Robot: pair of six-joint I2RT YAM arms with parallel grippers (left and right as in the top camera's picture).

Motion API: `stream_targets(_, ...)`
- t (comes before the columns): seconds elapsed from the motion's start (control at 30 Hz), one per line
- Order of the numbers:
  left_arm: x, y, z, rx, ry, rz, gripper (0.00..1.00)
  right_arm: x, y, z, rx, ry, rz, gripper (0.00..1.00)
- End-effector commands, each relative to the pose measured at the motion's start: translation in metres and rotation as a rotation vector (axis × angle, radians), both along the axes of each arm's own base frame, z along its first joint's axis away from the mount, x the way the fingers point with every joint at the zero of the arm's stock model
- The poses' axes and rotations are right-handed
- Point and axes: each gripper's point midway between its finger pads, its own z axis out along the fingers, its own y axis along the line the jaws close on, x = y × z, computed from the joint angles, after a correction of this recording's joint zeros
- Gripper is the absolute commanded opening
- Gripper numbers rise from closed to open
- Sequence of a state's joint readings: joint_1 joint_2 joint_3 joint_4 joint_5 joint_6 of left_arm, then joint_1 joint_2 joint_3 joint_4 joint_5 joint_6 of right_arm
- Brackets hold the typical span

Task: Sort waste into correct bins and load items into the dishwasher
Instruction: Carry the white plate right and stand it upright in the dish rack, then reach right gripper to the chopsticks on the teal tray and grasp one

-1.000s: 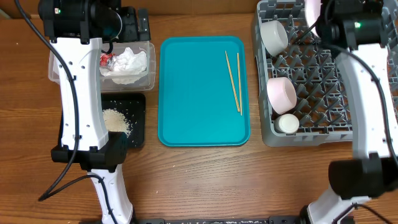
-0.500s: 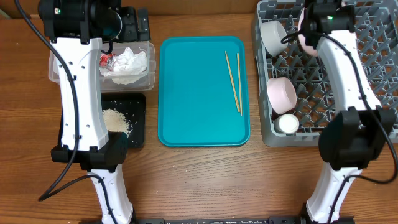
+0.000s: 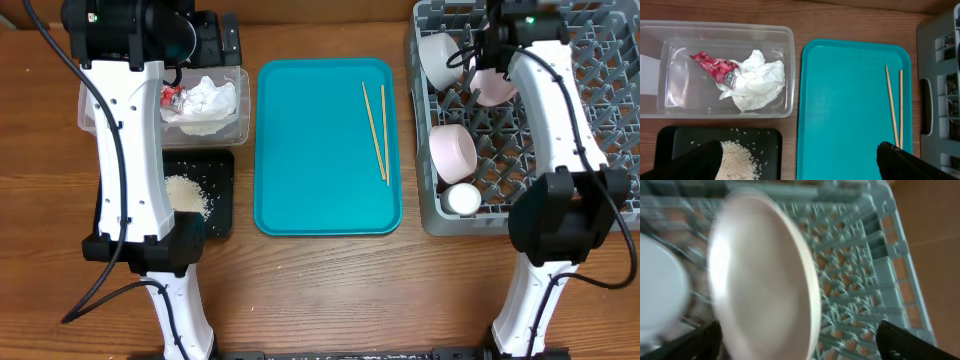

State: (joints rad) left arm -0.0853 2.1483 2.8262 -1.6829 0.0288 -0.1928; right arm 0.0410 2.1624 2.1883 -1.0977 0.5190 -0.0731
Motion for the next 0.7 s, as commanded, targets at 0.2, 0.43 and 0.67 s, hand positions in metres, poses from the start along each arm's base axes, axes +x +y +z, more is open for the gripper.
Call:
stream_targets(0.2,-0.003,0.001,0.007,-0.003,-0.016,0.015,1.00,-0.016,0.157,0.092,0.670,-0.133,0.511,1.00)
stream_targets(0.43,-0.003,0.001,0.007,-0.003,-0.016,0.014,1.00,-0.036,0.211,0.070,0.749,-0.010,0.568,0.72)
stream_targets(0.67,-0.003,0.001,0.007,-0.003,-0.016,0.015,1.00,-0.050,0.245,0.008,0.609,0.101,0.458,0.63)
